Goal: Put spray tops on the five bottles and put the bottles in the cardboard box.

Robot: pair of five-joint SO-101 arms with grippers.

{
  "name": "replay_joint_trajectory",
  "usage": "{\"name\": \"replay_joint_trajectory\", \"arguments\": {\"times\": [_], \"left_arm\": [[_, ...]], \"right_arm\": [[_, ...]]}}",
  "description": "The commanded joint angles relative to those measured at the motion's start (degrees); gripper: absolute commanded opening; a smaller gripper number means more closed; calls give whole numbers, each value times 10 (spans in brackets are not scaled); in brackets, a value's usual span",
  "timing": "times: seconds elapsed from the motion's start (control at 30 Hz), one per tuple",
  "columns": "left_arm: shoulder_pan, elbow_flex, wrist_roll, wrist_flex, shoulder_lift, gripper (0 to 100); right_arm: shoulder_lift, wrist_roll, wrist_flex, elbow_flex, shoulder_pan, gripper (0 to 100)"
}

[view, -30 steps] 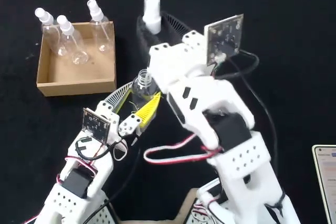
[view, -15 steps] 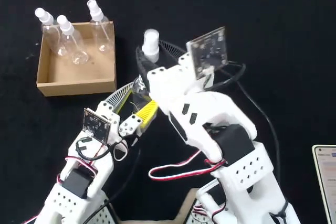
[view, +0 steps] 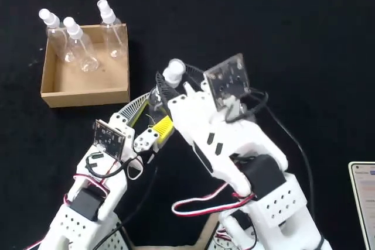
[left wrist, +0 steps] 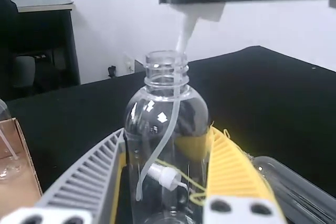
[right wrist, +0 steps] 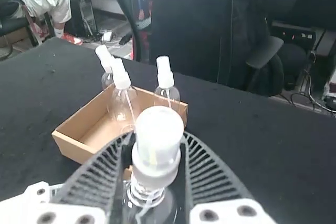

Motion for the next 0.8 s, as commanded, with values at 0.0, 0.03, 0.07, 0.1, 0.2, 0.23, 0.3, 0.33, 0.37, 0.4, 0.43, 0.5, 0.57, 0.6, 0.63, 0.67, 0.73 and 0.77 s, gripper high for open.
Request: {"name": "replay_joint_trajectory", "arguments": {"times": [0.0, 0.03, 0.07, 0.1, 0.2, 0.23, 0.3, 0.33, 0.37, 0.4, 0.43, 0.5, 0.57, 0.6, 0.63, 0.67, 0.73, 0.77], "left_arm": [[-7, 12, 6, 1, -10, 116], [-7, 12, 6, 1, -10, 116], [-7, 12, 6, 1, -10, 116], [-7, 12, 6, 1, -10, 116], [-7, 12, 6, 1, -10, 116], [-7, 12, 6, 1, -10, 116], [-7, 12, 6, 1, -10, 116], [-7, 12, 6, 1, -10, 116], [-7, 12, 6, 1, -10, 116], [-7, 12, 6, 1, -10, 116], [-7, 12, 6, 1, -10, 116], [-7, 12, 6, 1, -10, 116], [-7, 12, 6, 1, -10, 116], [-7, 12, 6, 1, -10, 116], [-7, 12, 6, 1, -10, 116], [-7, 12, 6, 1, -10, 116], [-7, 12, 6, 1, -10, 116], [-7, 12, 6, 1, -10, 116]], "right_arm": [[-15, 4, 6, 17, -5, 44], [-20, 3, 8, 17, -6, 44], [-25, 4, 7, 17, -6, 44], [-27, 4, 4, 16, -6, 44], [-23, 4, -2, 9, -6, 44], [-20, 4, -3, 8, -6, 44], [-9, 4, 0, 7, -6, 44], [-2, 4, 0, 6, -6, 45], [4, 4, 0, 5, -6, 46], [11, 4, 1, 3, -6, 47], [18, 4, 8, -4, -6, 47], [36, 4, 37, -34, -6, 56], [56, 4, 78, -76, -6, 102], [65, 4, 98, -100, -6, 129], [73, 3, 114, -122, -6, 155], [80, 3, 125, -140, -6, 176], [88, 4, 136, -170, -6, 195], [88, 4, 137, -182, -6, 194]]}}
